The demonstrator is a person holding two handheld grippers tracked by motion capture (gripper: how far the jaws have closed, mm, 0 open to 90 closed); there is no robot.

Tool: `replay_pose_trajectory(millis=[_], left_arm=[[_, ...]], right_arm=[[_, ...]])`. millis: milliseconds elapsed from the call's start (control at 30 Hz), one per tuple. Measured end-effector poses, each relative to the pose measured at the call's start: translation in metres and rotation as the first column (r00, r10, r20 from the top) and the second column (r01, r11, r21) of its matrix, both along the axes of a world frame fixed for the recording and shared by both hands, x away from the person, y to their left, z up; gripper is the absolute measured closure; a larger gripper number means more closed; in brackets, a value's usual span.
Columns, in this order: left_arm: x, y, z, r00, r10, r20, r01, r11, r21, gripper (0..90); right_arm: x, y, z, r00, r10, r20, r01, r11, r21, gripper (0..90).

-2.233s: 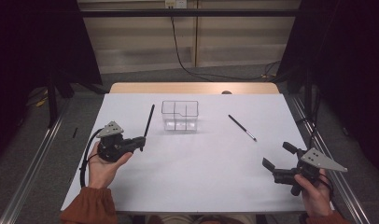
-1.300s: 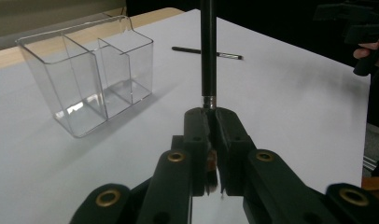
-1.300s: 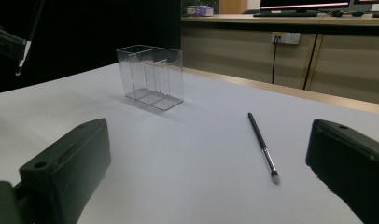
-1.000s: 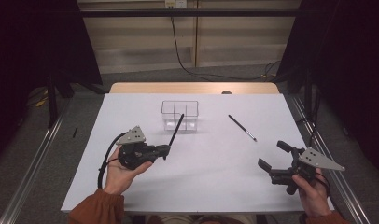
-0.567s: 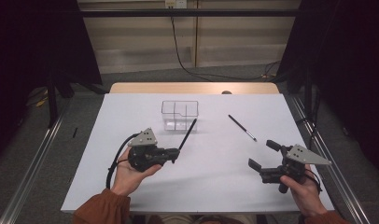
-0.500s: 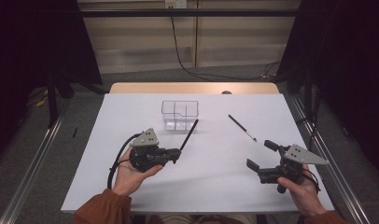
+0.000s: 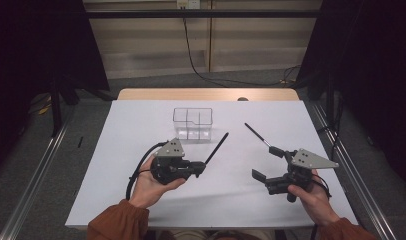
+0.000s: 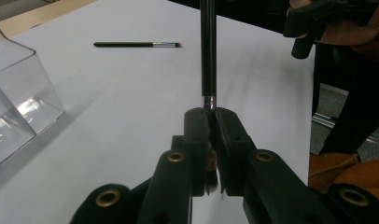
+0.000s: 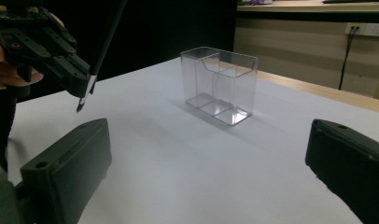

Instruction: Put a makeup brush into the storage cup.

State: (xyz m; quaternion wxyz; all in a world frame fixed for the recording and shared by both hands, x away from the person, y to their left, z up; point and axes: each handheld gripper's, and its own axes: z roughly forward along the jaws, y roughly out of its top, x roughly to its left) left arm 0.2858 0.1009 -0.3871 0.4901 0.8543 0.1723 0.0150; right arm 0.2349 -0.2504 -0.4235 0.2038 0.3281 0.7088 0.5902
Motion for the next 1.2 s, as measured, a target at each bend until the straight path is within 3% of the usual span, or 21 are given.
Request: replay_pose_trajectory(millis=[200, 333, 500, 767, 867, 967, 1133, 1200], left_arm=[[-0.001, -0.009, 0.004, 0.9988, -0.049, -0.005, 0.049, 0.9983, 0.03, 83.8], [-0.002, -0.013, 0.002, 0.9968, -0.079, -0.014, 0.08, 0.9946, 0.066, 83.9], [-0.001, -0.018, 0.004, 0.9928, -0.118, -0.021, 0.12, 0.9841, 0.131, 83.8], [0.001, -0.022, 0.008, 0.9869, -0.156, -0.04, 0.161, 0.968, 0.192, 83.8], [0.0, -0.023, 0.009, 0.9862, -0.159, -0.047, 0.165, 0.9574, 0.237, 83.9], [0.003, -0.023, 0.01, 0.9835, -0.171, -0.059, 0.181, 0.9452, 0.272, 83.9], [0.006, -0.028, 0.007, 0.9809, -0.178, -0.079, 0.194, 0.9246, 0.328, 83.9], [0.007, -0.03, 0.006, 0.9815, -0.169, -0.09, 0.19, 0.9163, 0.352, 83.9]], right_arm=[[0.012, 0.013, 0.007, 0.9979, 0.061, -0.021, -0.062, 0.9966, -0.055, 0.0], [0.015, 0.017, 0.008, 0.9955, 0.087, -0.037, -0.09, 0.9937, -0.067, 0.0], [0.019, 0.02, 0.009, 0.9903, 0.123, -0.064, -0.129, 0.9872, -0.094, 0.1], [0.025, 0.021, 0.01, 0.9808, 0.158, -0.115, -0.172, 0.9774, -0.123, 0.4], [0.028, 0.023, 0.012, 0.966, 0.203, -0.16, -0.225, 0.9652, -0.133, 0.4], [0.028, 0.025, 0.012, 0.959, 0.22, -0.178, -0.247, 0.9581, -0.145, 0.5], [0.03, 0.03, 0.013, 0.9288, 0.287, -0.235, -0.329, 0.9301, -0.164, 0.8], [0.031, 0.032, 0.014, 0.921, 0.29, -0.26, -0.343, 0.9201, -0.189, 0.9]])
